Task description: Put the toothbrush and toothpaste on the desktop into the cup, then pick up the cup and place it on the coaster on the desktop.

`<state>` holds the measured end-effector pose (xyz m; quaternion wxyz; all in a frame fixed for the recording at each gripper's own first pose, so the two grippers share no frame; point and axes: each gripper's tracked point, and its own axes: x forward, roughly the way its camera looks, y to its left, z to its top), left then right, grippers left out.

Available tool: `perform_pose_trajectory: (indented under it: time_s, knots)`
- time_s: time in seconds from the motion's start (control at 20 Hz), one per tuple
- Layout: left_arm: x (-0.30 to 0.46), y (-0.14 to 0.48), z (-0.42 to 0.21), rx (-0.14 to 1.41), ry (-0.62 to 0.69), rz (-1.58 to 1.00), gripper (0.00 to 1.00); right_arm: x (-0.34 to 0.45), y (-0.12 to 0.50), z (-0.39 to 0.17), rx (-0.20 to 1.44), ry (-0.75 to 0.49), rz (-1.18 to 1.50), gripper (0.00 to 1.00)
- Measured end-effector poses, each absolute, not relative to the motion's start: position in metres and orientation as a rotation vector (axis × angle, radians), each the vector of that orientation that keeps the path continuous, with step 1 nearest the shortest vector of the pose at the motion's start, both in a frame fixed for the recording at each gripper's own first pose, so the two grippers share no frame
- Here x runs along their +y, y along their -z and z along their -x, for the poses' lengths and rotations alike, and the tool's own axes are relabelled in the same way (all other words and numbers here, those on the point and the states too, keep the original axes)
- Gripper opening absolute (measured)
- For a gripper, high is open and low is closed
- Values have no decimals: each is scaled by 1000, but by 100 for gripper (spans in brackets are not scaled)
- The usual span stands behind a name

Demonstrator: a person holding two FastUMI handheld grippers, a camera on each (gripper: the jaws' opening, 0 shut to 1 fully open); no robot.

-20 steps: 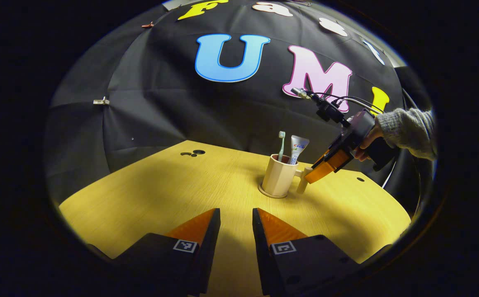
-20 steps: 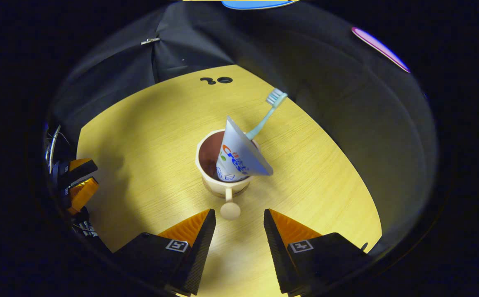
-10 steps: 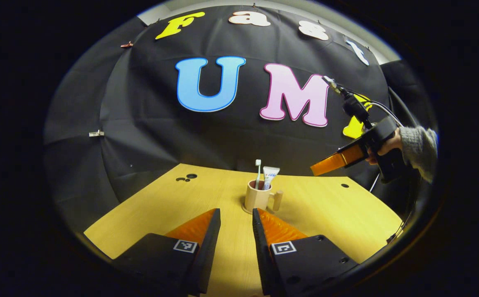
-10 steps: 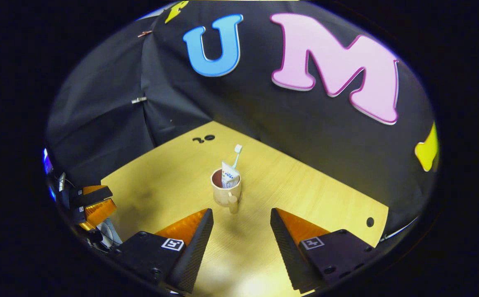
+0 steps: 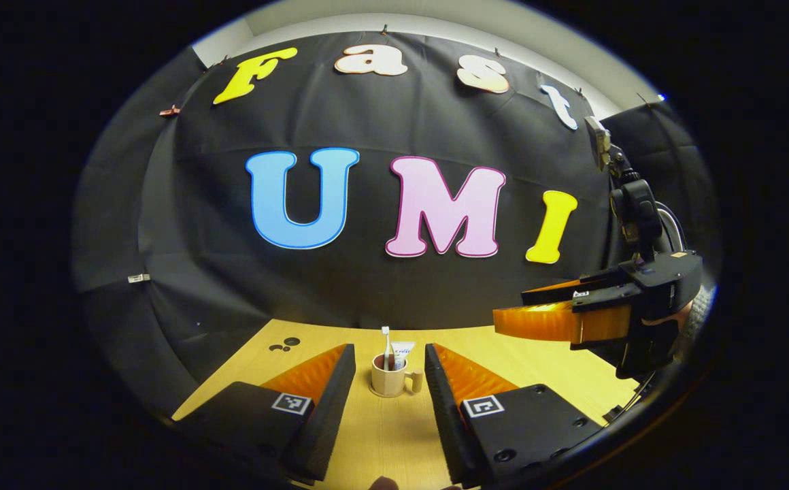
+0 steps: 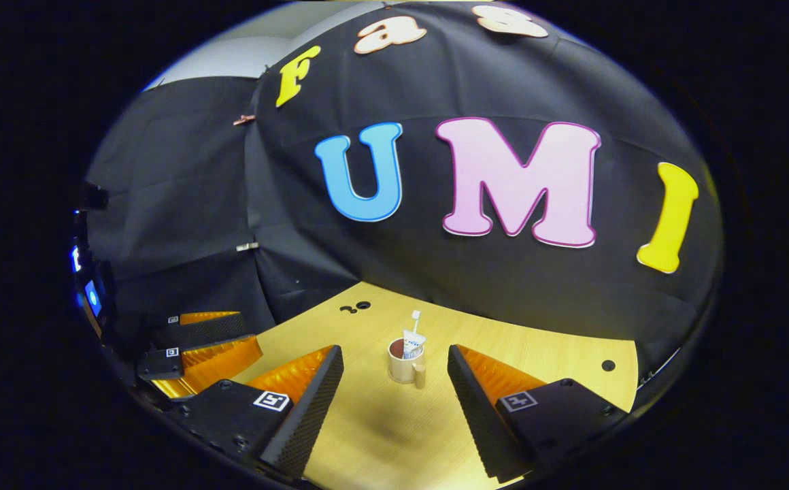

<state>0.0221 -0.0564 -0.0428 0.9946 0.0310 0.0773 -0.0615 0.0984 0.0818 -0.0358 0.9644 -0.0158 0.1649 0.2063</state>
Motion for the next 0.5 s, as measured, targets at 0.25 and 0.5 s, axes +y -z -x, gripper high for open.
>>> perform_pose_trajectory:
  time_s: [0.25,0.5]
  knots:
    - [-65,36,-8,134,166,-98,68,78,25,-71,278,-384,18,100]
    - [-76,23,-4,99,191,-109,83,77,12,-54,222,-377,-4,99]
